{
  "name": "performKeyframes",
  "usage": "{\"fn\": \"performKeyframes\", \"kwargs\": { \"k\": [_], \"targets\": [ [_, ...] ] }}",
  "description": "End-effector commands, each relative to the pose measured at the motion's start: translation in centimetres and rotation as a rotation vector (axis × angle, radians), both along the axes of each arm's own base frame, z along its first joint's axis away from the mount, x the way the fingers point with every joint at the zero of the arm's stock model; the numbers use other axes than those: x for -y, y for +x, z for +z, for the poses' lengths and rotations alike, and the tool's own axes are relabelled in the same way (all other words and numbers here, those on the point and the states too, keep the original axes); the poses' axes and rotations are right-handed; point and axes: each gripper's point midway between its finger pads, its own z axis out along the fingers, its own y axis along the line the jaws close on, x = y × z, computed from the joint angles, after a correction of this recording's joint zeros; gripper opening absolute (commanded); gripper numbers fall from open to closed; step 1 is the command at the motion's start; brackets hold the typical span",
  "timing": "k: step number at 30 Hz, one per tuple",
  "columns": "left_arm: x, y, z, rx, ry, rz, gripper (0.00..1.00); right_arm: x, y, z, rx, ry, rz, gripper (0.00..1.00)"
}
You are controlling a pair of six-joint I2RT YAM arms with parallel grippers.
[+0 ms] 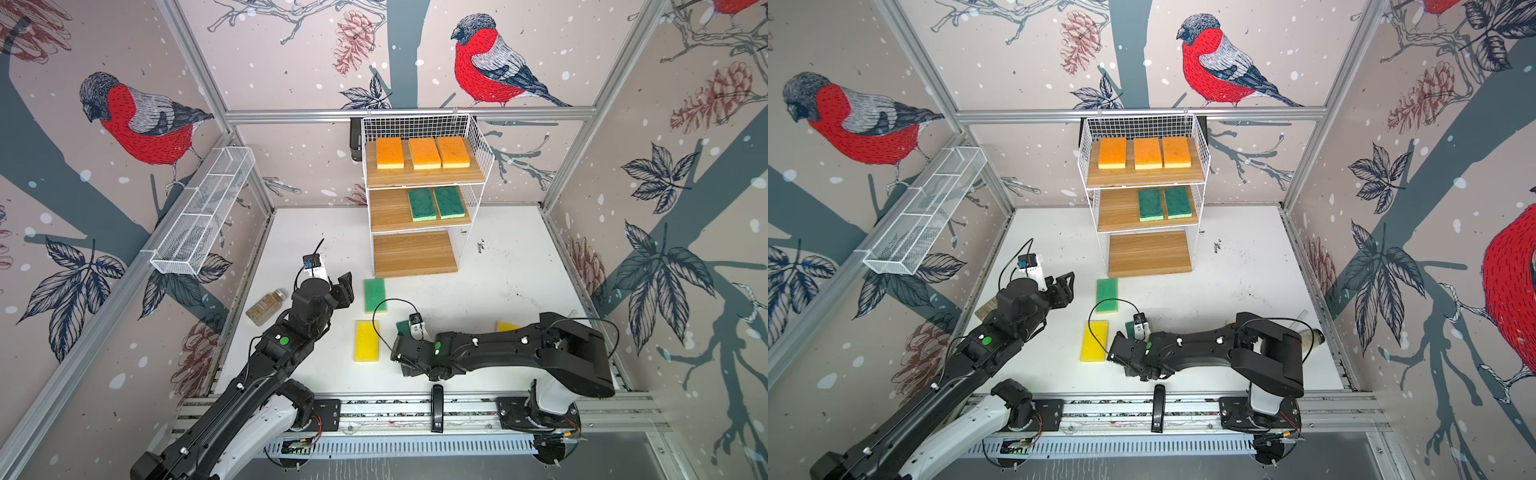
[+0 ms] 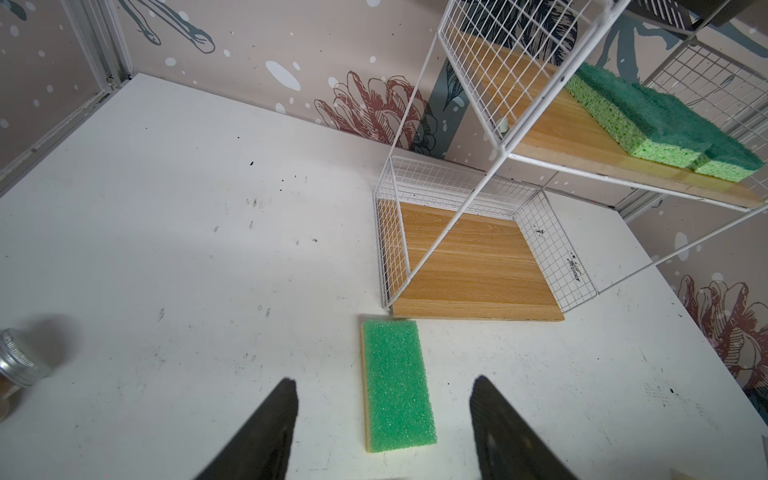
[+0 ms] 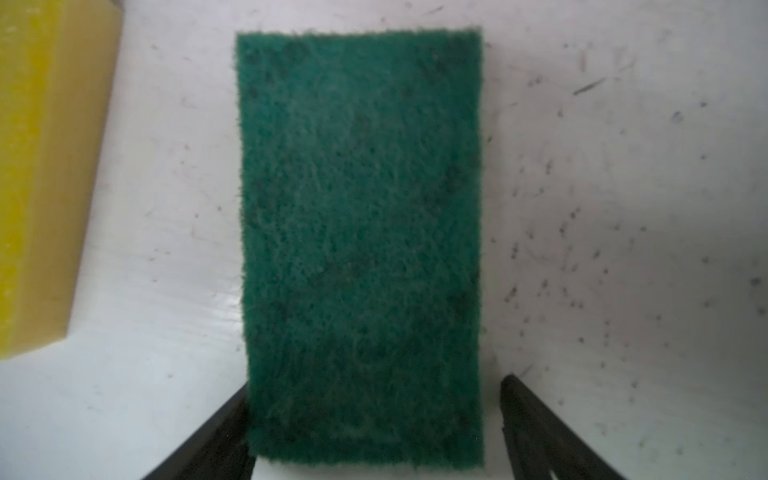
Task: Place and organize the cleaning sponges onto the shelf
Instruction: 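Lower the right gripper over the dark green pad on the table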
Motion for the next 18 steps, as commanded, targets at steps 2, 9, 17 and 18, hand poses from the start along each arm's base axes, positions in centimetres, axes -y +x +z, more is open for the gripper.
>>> {"fn": "performKeyframes", "kwargs": {
  "k": [2,9,17,18],
  "targets": [
    [0.3,0.4,0.4,0.021,-0.006,-0.012,0.67,0.7,0.4,-0.2,-0.002,-0.015,0.001,0.87],
    [0.3,0.4,0.0,0.006,-0.015,-0.004,0.67,1.2,1.6,0.0,0.027,-0.035,0.036,0.89],
    [-0.1,0.2,-0.2,-0.001,-0.017,0.015,0.67,0.9,1.9,0.3,0.056,-0.033,0.122,0.89],
    [-0.2,0.2,-0.2,-0.001,-0.016,0.015,0.67,0.8,1.8,0.2,0.063,-0.033,0.142,0.89]
  ]
}}
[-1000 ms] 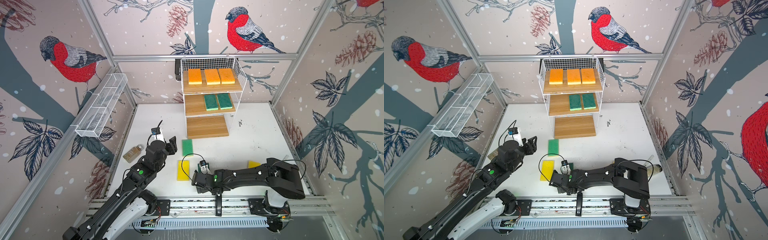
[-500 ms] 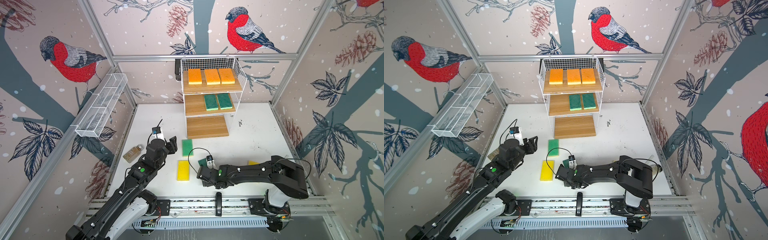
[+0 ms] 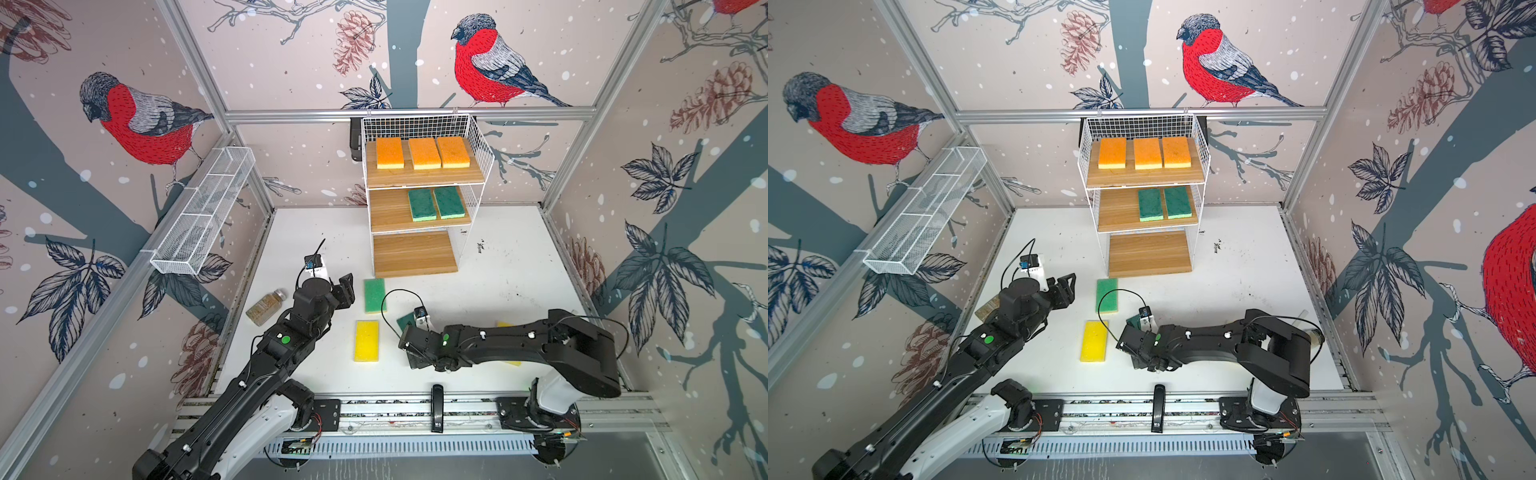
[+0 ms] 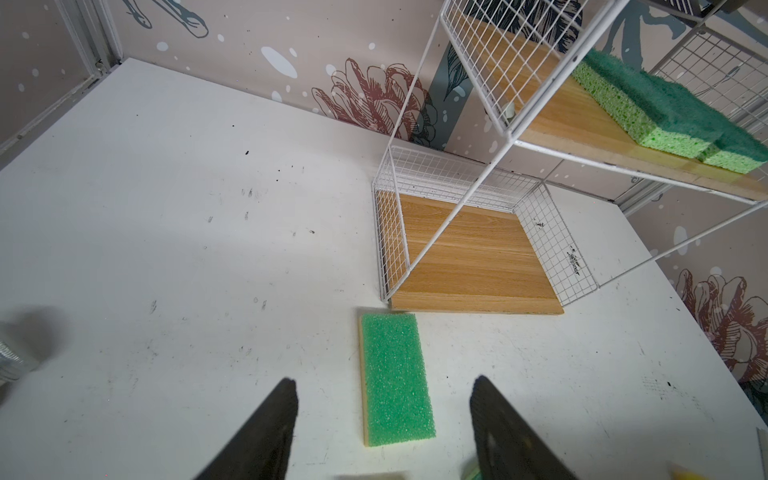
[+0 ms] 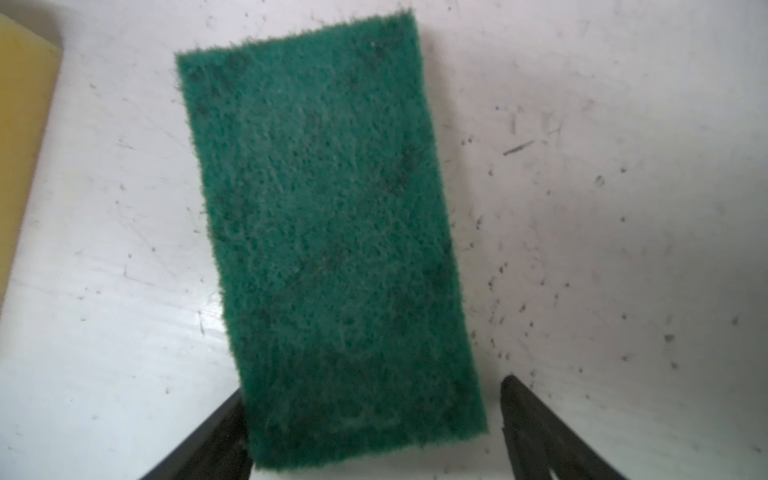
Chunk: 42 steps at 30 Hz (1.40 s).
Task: Place and organize the cleaning sponges onto the shelf
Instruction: 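Lower the right gripper over the dark green pad on the table, then close the right gripper on the dark green pad's near end and lift it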
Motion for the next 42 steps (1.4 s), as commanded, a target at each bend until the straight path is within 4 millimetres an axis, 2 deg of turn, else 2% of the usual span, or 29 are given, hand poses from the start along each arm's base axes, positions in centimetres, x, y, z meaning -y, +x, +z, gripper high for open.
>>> {"fn": "performKeyframes", "kwargs": {
  "k": [1,12,20,24,32,42],
  "targets": [
    [-0.2,0.1,0.3,0.011,-0.009,0.014,0.67,-0.4,0.0,0.0,0.028,-0.008,0.077,0.89],
    [-0.4,-0.1,-0.1,-0.004,-0.036,0.032,0.66,-0.3,0.4,-0.4,0.053,-0.012,0.129,0.86],
    [-0.3,-0.1,-0.5,-0.018,-0.055,0.034,0.65,0.8,0.5,-0.8,0.058,-0.021,0.111,0.8],
    [-0.4,-0.2,-0.6,-0.028,-0.054,0.04,0.65,0.4,0.7,-0.7,0.07,-0.006,0.111,0.77],
    [-1.0,-0.4,-0.4,-0.031,-0.043,0.069,0.65,-0.4,1.4,0.0,0.092,0.039,0.103,0.71],
    [-2.2,-1.0,-0.3,-0.037,-0.016,0.111,0.65,-1.5,2.2,1.9,0.125,0.109,0.092,0.66]
  ]
}}
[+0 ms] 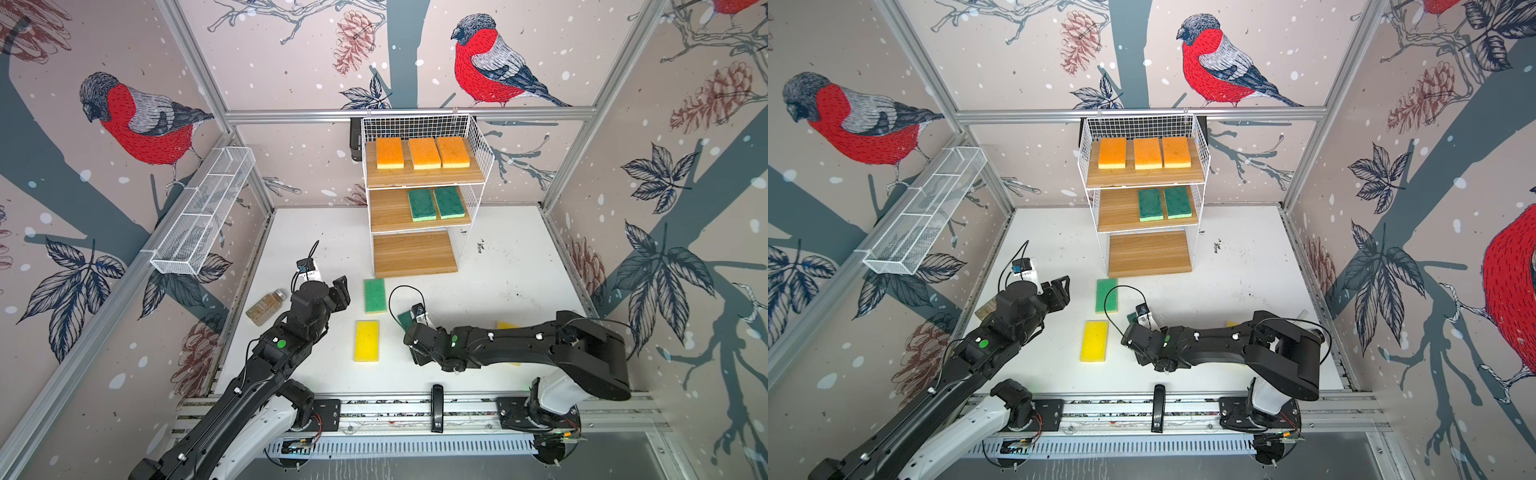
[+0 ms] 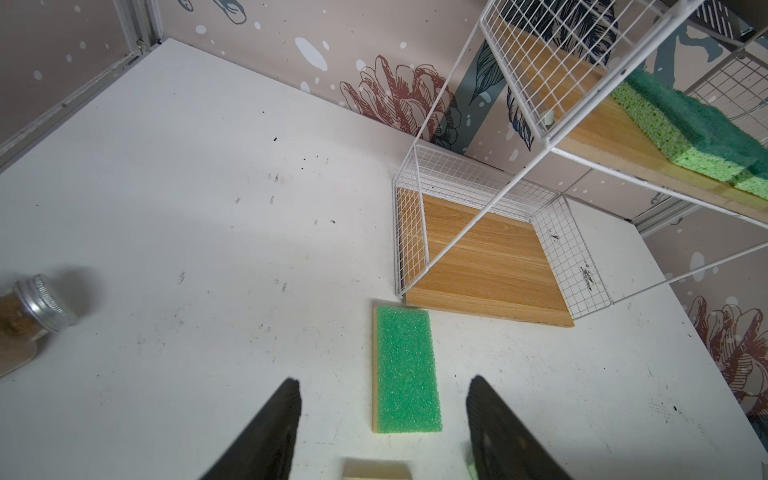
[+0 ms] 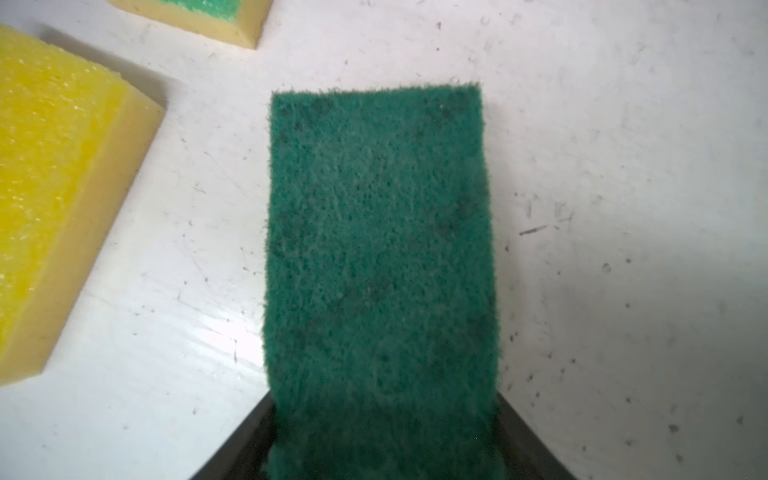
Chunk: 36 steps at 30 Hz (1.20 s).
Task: Place and organize the cleaning sponges onto the shelf
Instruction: 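Close the right gripper on the dark green pad's near end and lift it, then carry the dark green pad with the right gripper to the middle shelf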
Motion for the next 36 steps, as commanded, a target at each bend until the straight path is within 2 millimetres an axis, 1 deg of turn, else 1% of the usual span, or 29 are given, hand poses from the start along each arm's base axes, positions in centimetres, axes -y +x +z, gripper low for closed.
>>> {"fn": "performKeyframes", "kwargs": {
  "k": [1,8,15,26,36],
  "targets": [
    [-0.6,-0.1,0.1,-0.001,0.013,0.029,0.65,-0.5,0.5,1.1,0.027,0.027,0.001,0.65],
    [-1.0,-0.2,0.5,0.003,0.028,0.042,0.64,-0.9,1.7,3.7,0.063,0.093,-0.027,0.63],
    [-1.2,-0.2,1.2,0.017,0.031,0.045,0.64,-1.3,3.3,8.2,0.128,0.161,-0.06,0.63],
    [-1.2,-0.1,1.9,0.034,0.04,0.042,0.64,-1.2,6.8,15.5,0.233,0.294,-0.154,0.65],
    [-1.2,0.1,2.7,0.054,0.047,0.04,0.64,-2.2,9.4,20.0,0.334,0.334,-0.171,0.66]
  ]
}}
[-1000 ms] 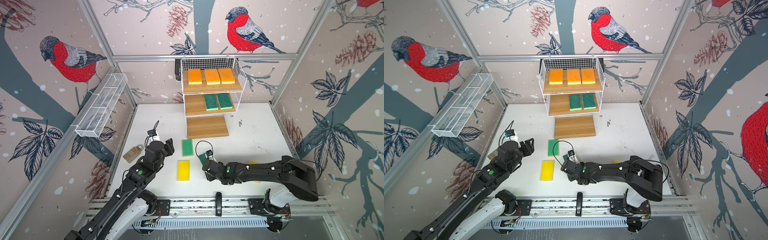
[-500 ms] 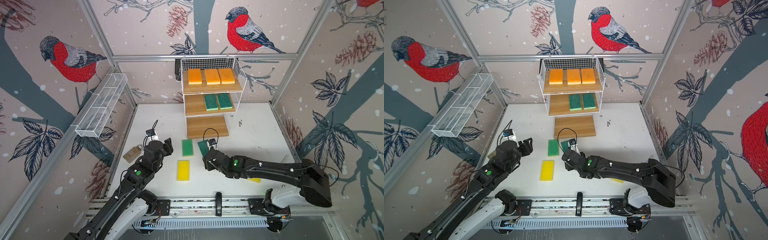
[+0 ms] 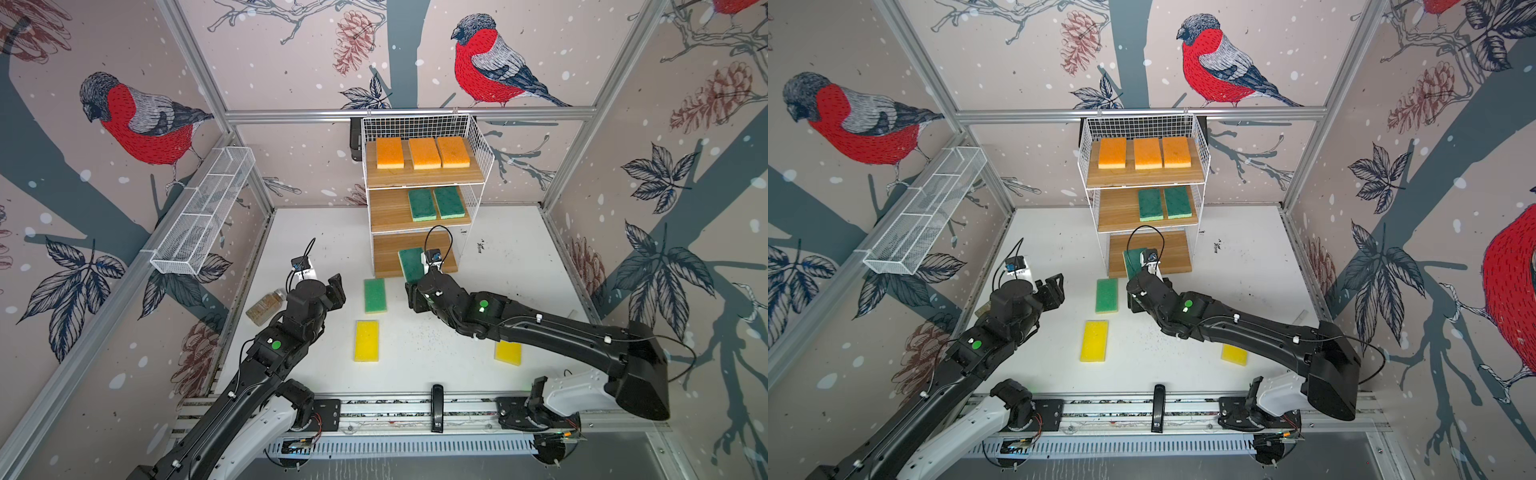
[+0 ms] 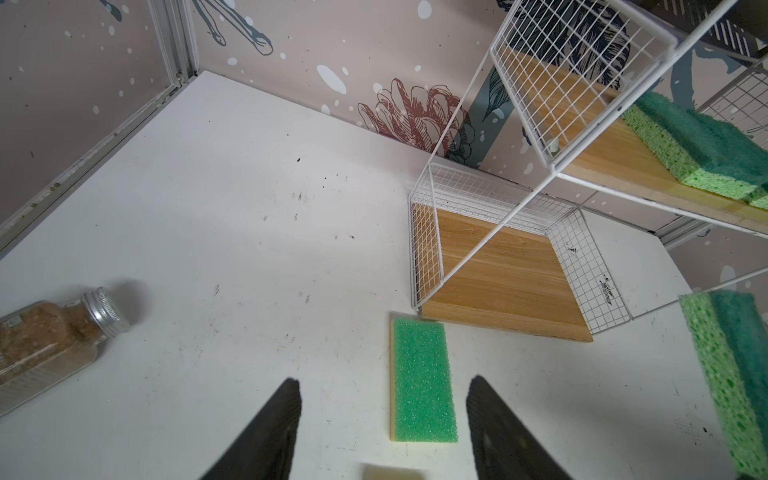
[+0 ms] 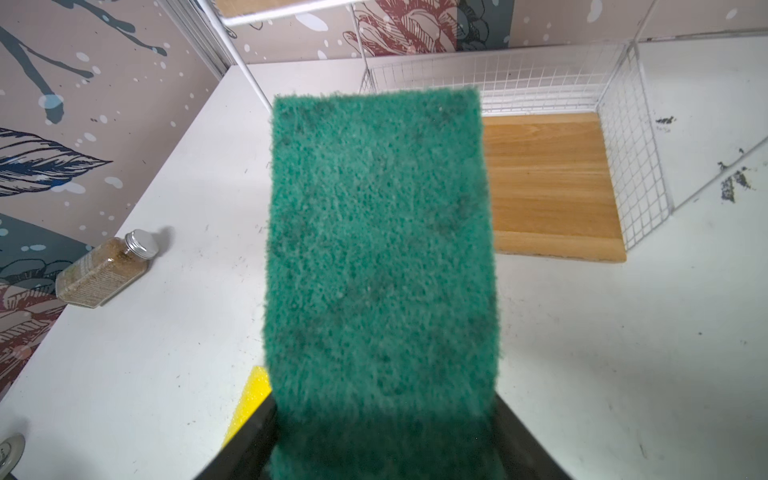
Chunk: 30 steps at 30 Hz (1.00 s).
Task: Place and organize the cleaning sponges onto the shelf
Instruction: 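Carry the dark green pad with the right gripper to the middle shelf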
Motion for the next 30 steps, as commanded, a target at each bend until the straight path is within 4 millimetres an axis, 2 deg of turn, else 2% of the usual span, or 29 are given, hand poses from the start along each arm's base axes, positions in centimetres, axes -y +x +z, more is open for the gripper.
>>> {"fn": "performKeyframes", "kwargs": {
  "k": [1,9,30],
  "targets": [
    [-0.1,0.3,0.8,0.027,0.009,0.006,0.64,-0.1,1.2,1.8,0.065,0.004,-0.017,0.66],
    [-0.2,0.4,1.2,0.039,0.018,0.006,0.64,-1.0,2.7,4.8,0.145,0.054,-0.026,0.67],
    [-0.6,0.1,2.9,0.081,0.018,0.006,0.65,-4.8,7.7,8.1,0.236,0.089,-0.043,0.68]
  ]
}}
